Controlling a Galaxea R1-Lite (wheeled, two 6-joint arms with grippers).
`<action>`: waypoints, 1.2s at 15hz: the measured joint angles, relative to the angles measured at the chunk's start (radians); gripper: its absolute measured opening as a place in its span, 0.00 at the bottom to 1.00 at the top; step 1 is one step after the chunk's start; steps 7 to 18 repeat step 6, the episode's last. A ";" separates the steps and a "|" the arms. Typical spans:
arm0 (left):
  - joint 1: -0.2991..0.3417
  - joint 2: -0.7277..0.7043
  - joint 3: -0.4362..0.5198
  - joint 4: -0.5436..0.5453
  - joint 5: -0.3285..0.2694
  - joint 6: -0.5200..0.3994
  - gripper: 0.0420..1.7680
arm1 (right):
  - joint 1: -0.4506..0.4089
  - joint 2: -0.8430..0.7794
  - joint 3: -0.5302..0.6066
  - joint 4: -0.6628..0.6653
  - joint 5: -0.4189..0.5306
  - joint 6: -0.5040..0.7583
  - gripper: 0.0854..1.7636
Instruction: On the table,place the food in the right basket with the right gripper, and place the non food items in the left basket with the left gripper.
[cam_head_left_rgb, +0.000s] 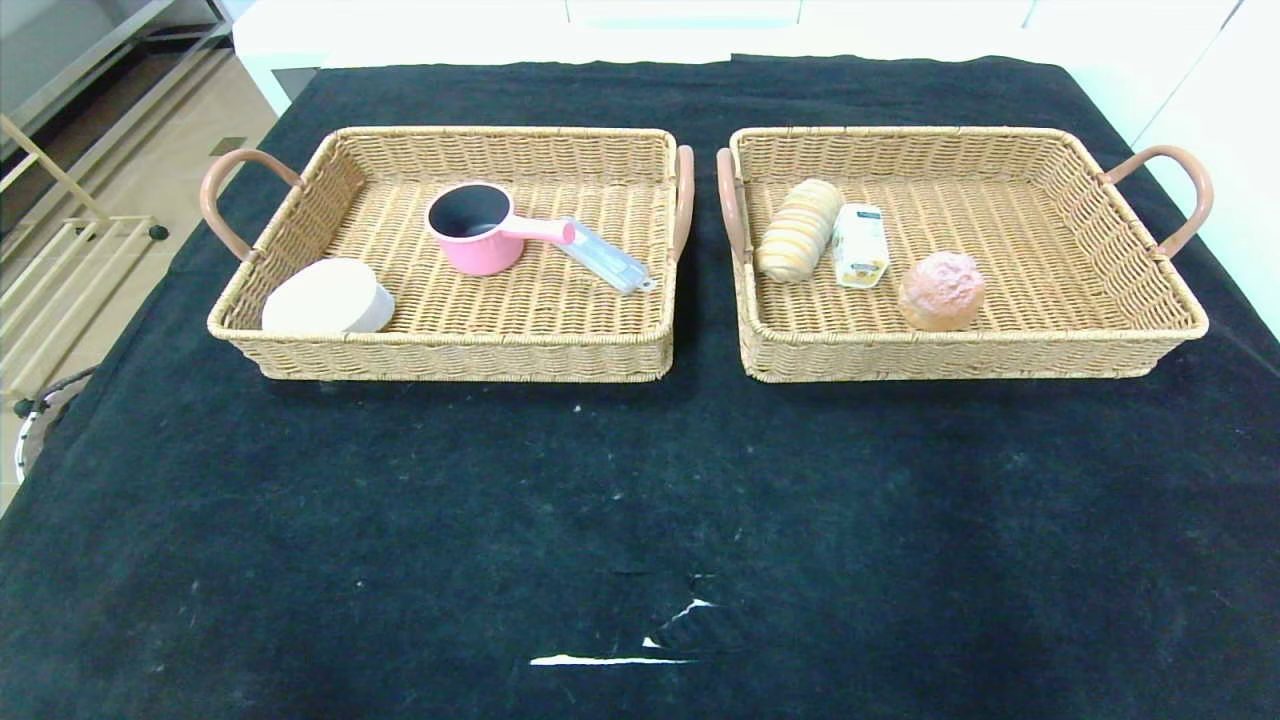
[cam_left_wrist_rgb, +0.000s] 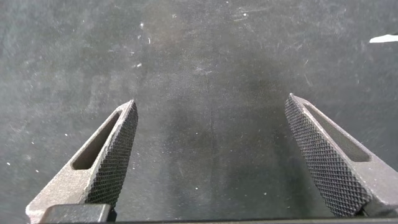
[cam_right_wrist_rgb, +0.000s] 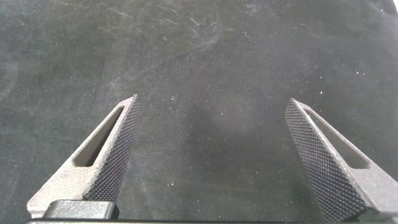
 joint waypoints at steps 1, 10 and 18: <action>0.000 0.000 0.000 0.000 0.001 -0.013 0.97 | 0.001 0.000 0.000 0.000 0.000 0.001 0.96; 0.000 0.000 0.000 -0.002 0.005 -0.034 0.97 | 0.001 0.000 0.000 0.000 0.000 0.001 0.96; 0.000 0.000 0.000 -0.002 0.005 -0.034 0.97 | 0.001 0.000 0.000 0.000 0.000 0.001 0.96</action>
